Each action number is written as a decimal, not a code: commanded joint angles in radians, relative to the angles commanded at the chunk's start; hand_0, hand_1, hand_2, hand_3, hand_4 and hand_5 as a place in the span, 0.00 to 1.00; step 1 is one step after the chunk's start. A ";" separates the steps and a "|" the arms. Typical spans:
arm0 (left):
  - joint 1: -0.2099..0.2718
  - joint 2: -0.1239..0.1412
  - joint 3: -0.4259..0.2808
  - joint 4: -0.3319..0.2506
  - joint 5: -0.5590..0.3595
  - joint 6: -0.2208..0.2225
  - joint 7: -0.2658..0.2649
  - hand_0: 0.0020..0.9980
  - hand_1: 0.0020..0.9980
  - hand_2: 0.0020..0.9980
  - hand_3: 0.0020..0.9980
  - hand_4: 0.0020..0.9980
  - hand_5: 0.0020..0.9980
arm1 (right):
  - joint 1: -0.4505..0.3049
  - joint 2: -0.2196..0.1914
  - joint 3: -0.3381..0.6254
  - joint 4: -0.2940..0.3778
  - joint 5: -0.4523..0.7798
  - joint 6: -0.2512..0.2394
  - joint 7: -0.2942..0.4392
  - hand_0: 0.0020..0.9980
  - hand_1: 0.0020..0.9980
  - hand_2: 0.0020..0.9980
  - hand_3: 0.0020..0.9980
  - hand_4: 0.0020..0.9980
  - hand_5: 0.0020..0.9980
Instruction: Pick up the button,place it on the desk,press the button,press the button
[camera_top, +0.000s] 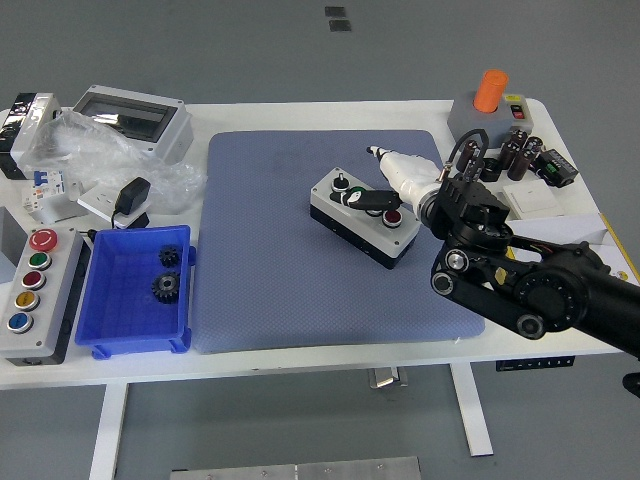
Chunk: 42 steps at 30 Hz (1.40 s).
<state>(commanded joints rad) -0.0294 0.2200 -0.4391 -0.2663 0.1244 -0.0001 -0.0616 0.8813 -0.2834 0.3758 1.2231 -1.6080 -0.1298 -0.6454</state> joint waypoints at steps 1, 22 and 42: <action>0.000 0.000 0.000 0.000 0.000 0.000 0.000 0.64 0.62 0.59 0.57 0.41 0.00 | 0.001 0.001 -0.003 -0.003 0.000 0.000 0.000 0.98 0.95 1.00 1.00 1.00 0.85; -0.005 0.003 -0.006 -0.001 0.007 -0.004 0.000 0.64 0.62 0.59 0.57 0.41 0.00 | 0.032 0.053 -0.080 -0.131 -0.006 0.033 0.000 0.77 0.81 0.88 1.00 1.00 0.84; -0.002 0.005 -0.007 -0.001 0.008 -0.004 0.000 0.64 0.63 0.59 0.57 0.41 0.00 | 0.035 0.071 -0.130 -0.136 -0.058 0.025 0.000 0.32 0.54 0.68 0.97 1.00 0.66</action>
<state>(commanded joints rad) -0.0315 0.2252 -0.4461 -0.2672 0.1325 -0.0046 -0.0619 0.9163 -0.2123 0.2458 1.0871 -1.6663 -0.1050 -0.6454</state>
